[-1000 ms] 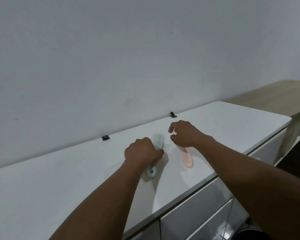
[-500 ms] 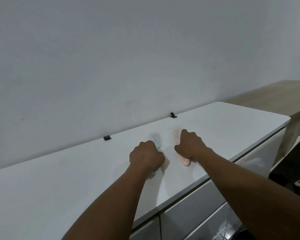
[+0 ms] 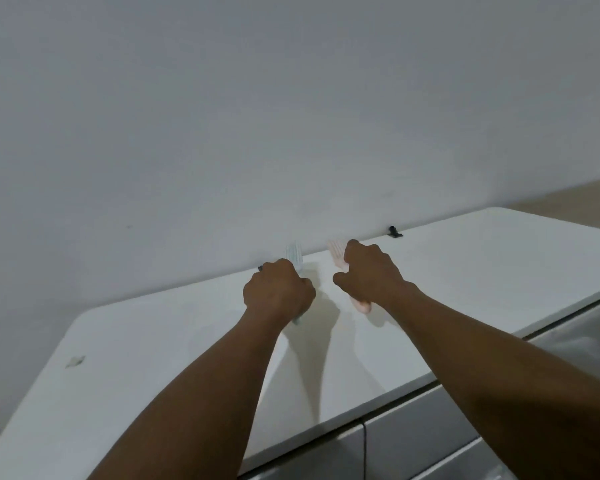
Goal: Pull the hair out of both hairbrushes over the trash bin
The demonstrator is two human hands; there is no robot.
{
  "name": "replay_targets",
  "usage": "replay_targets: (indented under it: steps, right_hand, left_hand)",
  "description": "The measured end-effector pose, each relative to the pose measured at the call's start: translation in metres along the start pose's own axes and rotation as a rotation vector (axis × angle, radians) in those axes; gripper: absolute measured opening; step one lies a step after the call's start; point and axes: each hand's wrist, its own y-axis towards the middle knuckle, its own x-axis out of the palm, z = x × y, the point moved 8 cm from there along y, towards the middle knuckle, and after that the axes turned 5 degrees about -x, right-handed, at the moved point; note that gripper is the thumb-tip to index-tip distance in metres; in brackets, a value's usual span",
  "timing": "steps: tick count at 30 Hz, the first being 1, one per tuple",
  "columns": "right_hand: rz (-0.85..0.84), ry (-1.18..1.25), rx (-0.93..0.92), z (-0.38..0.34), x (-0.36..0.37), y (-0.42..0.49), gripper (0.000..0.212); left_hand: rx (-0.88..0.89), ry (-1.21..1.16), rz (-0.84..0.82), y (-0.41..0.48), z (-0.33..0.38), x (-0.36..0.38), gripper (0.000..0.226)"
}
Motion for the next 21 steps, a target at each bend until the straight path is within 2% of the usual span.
replay_targets:
  steps: [8,12,17,21]
  right_hand:
    - [-0.078,-0.017,-0.023,-0.025,0.042,-0.016,0.032]
    - [-0.081,0.001,-0.006,-0.021,0.052,-0.024,0.029]
    - [-0.125,0.014,-0.008,-0.02,0.054,-0.021,0.038]
    - [-0.11,-0.045,-0.016,-0.022,0.04,-0.015,0.039]
  left_hand:
    - [-0.075,-0.012,-0.073,-0.009,-0.043,0.019,0.017]
    - [-0.088,-0.015,-0.087,-0.012,-0.048,0.035,0.026]
    - [-0.075,-0.012,-0.123,-0.005,-0.048,0.041,0.034]
    - [-0.09,0.009,-0.166,-0.002,-0.05,0.039,0.063]
